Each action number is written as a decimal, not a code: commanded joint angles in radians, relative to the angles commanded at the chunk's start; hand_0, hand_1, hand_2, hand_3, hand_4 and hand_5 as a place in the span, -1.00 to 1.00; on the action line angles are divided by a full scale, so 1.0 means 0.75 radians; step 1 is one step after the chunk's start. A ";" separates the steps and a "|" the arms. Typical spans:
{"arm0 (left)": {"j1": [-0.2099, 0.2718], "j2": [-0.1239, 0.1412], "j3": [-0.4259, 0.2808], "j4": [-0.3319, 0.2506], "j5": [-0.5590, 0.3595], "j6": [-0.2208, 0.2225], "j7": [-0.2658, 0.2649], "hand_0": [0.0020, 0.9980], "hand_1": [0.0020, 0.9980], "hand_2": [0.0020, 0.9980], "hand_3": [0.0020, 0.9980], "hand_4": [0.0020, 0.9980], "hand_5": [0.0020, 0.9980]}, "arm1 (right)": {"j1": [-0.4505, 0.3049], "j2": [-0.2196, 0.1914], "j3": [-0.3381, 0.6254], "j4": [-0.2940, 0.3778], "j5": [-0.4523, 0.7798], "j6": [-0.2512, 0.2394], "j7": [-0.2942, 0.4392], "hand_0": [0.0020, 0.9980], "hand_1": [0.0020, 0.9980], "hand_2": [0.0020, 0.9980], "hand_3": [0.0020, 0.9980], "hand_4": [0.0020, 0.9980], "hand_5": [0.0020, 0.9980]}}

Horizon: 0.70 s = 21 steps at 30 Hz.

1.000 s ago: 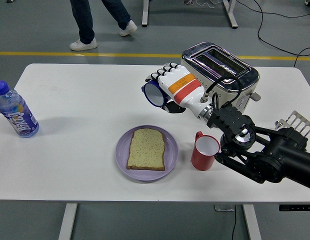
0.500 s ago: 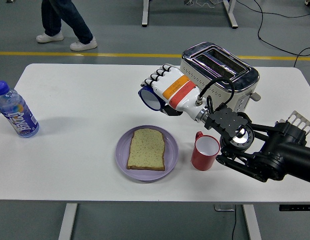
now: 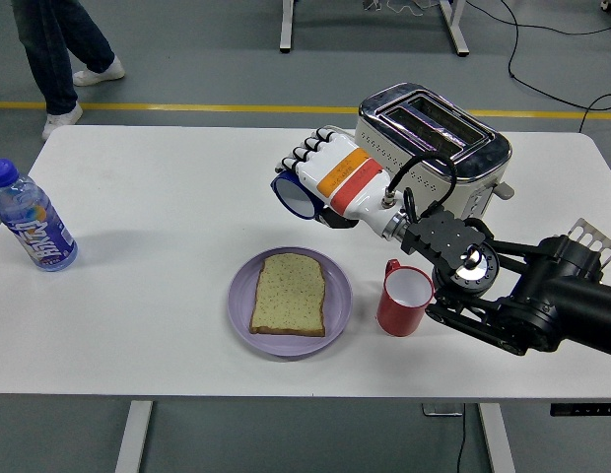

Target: Pick up the cup,pour liquid into bread,place the cup on the desk

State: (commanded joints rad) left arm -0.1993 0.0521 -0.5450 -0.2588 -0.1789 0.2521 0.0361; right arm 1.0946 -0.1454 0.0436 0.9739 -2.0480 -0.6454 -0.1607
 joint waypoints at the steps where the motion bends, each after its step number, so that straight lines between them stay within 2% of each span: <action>1: 0.001 0.000 -0.002 0.000 0.003 0.000 0.001 0.38 0.51 0.55 0.22 -0.21 1.00 | 0.001 -0.001 -0.005 -0.003 -0.001 0.000 -0.002 -0.14 -0.13 0.10 0.14 0.34 -1.00; 11: 0.005 -0.003 -0.017 -0.001 0.029 0.003 0.009 0.38 0.51 0.55 0.22 -0.21 1.00 | -0.001 -0.002 -0.030 -0.006 -0.001 0.000 -0.009 -0.12 -0.12 0.10 0.14 0.33 -1.00; 21: 0.011 -0.005 -0.028 -0.001 0.046 0.006 0.015 0.38 0.51 0.55 0.22 -0.21 1.00 | -0.021 -0.005 0.000 -0.018 0.050 0.000 0.001 -0.12 -0.11 0.10 0.14 0.32 -1.00</action>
State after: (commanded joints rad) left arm -0.1909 0.0485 -0.5662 -0.2595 -0.1444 0.2568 0.0472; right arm 1.0791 -0.1491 0.0432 0.9605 -2.0102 -0.6454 -0.1601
